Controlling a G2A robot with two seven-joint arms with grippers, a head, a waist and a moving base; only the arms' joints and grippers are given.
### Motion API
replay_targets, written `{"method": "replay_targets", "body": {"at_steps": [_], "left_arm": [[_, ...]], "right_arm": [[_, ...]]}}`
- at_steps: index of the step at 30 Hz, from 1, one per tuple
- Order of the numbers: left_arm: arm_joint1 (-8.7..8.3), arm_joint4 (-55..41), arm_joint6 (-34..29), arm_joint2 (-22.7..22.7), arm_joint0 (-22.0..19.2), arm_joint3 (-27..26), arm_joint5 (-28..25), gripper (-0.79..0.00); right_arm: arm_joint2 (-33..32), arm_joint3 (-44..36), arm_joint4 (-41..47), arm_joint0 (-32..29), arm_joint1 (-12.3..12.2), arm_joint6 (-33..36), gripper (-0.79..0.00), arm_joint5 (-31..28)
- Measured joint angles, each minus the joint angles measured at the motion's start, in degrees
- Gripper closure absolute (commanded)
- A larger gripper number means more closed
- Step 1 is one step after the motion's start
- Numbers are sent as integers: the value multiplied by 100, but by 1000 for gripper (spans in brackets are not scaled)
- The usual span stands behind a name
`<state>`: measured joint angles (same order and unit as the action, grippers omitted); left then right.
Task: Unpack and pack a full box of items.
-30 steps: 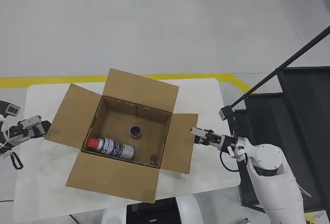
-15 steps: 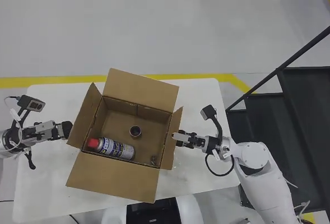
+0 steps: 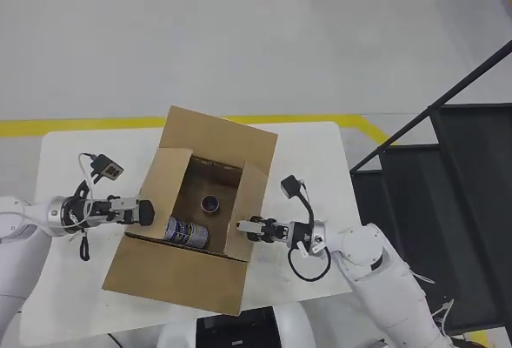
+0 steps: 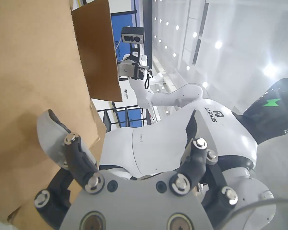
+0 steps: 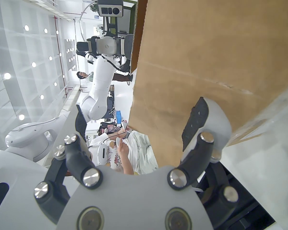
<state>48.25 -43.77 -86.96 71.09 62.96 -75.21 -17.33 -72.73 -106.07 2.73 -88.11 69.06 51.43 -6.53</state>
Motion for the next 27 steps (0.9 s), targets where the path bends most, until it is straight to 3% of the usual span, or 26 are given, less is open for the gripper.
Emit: {"method": "replay_targets", "body": {"at_steps": [16, 23, 27], "left_arm": [[-69, 1400, -104, -523, -342, 62, 108, -785], [-86, 1284, -104, -823, -561, 133, 105, -785], [-84, 842, -13, -721, -614, 132, 12, -785]], "right_arm": [[395, 372, -450, 252, -21, -380, -785, 54], [380, 394, -460, 274, -53, -424, -785, 57], [338, 375, -424, 289, -72, -442, -785, 57]]}}
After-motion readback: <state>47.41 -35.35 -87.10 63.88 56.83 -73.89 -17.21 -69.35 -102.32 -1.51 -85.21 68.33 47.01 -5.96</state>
